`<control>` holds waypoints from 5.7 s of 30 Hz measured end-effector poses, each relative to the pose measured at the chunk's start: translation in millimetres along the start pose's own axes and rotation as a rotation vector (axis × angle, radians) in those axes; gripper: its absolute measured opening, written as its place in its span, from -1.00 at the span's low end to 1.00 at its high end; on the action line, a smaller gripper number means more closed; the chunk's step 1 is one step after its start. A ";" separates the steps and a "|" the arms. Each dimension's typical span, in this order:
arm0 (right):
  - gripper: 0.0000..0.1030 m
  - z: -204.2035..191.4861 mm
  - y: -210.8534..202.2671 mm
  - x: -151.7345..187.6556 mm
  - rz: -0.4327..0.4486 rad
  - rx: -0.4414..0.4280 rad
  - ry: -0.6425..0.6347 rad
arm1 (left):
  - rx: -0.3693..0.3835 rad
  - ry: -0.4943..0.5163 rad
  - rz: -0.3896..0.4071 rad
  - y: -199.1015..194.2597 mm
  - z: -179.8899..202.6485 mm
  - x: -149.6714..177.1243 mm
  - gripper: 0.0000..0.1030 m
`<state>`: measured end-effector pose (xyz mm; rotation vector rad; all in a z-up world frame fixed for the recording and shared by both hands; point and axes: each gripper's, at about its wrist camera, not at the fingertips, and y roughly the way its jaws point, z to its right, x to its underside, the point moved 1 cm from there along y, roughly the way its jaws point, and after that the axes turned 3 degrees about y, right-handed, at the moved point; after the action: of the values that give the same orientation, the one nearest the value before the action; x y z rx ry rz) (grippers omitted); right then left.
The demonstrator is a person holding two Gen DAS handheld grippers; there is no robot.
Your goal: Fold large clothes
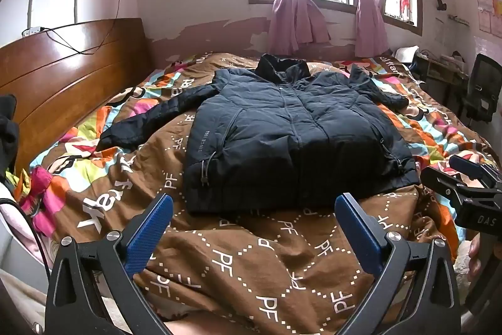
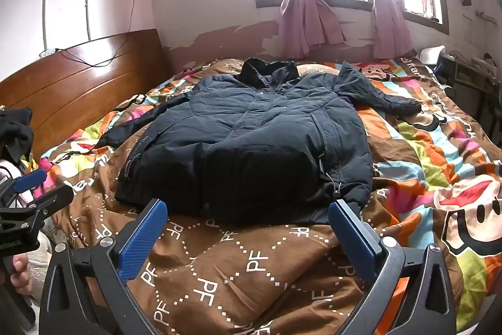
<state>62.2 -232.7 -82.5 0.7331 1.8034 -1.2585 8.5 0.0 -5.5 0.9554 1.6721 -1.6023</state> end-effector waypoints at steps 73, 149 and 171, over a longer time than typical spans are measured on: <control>1.00 2.0 2.6 3.1 -0.007 -0.006 0.009 | -0.017 0.005 -0.006 0.8 0.8 0.8 0.97; 1.00 10.9 -16.0 -290.1 0.022 0.140 -0.287 | -0.030 0.222 0.022 58.4 0.9 -265.2 0.97; 1.00 128.3 141.3 -323.5 0.051 0.234 -0.233 | 0.030 0.213 -0.057 264.5 42.8 -309.4 0.97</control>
<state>378.6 -310.7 104.3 0.7224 1.4581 -1.4724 396.3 -67.4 106.8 1.1369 1.8369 -1.6131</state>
